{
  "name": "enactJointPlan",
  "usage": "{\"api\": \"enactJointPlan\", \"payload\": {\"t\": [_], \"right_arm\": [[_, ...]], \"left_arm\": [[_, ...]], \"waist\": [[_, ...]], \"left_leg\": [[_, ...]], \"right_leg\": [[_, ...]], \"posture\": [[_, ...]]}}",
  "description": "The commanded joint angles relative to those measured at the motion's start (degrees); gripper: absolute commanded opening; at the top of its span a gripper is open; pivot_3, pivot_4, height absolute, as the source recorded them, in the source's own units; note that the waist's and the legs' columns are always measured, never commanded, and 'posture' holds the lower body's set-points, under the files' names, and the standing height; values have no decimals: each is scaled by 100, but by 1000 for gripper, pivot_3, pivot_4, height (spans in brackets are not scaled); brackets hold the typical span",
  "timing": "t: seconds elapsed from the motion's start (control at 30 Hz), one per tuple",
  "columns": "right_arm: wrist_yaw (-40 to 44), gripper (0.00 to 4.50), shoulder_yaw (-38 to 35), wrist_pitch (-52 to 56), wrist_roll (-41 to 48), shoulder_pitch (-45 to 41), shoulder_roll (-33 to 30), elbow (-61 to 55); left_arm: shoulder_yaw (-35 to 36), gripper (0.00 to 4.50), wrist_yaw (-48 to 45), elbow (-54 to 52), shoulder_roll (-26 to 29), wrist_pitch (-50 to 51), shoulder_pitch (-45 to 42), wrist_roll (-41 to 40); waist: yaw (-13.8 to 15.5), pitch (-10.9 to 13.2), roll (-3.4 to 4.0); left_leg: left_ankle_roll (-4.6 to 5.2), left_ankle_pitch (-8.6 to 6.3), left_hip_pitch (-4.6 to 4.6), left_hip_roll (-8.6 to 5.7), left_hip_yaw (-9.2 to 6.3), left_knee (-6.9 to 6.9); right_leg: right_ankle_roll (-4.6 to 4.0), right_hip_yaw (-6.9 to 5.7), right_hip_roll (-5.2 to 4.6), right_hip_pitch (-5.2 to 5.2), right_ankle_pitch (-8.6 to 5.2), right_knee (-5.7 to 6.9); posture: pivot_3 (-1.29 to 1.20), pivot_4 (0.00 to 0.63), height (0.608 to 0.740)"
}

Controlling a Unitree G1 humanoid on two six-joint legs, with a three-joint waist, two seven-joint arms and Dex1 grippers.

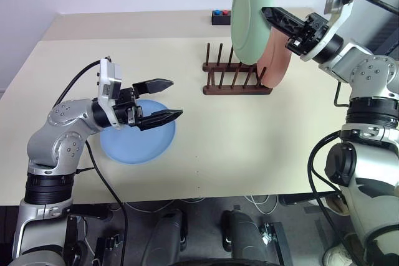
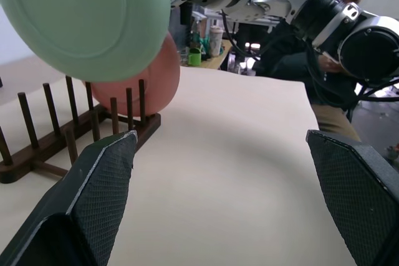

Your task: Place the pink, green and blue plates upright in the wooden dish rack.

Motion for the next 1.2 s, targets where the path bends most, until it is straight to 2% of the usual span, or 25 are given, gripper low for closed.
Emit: {"api": "enactJointPlan", "payload": {"t": [0.03,0.67,1.13,1.2], "right_arm": [[-60,31,-141,-240,-18,-189,-3,39],[-16,31,-52,-646,-351,-104,89,615],[367,31,182,-892,-720,36,85,791],[459,652,233,-891,-740,66,84,709]], "left_arm": [[151,4500,12,-193,87,-58,12,-80],[136,4500,28,-171,123,-84,-26,-57],[153,4500,68,-224,129,-51,11,-94],[161,4500,58,-220,140,-36,7,-107]], "waist": [[1,0,0],[0,0,0],[0,0,0],[2,0,0]], "left_leg": [[0,0,0,0,0,0],[0,0,0,0,0,0],[0,0,0,0,0,0],[0,0,0,0,0,0]], "right_leg": [[0,0,0,0,0,0],[0,0,1,1,0,0],[0,0,1,0,0,0],[0,0,1,1,0,-1]], "posture": [[0,150,735],[0,150,735],[0,150,735],[0,150,735]]}}
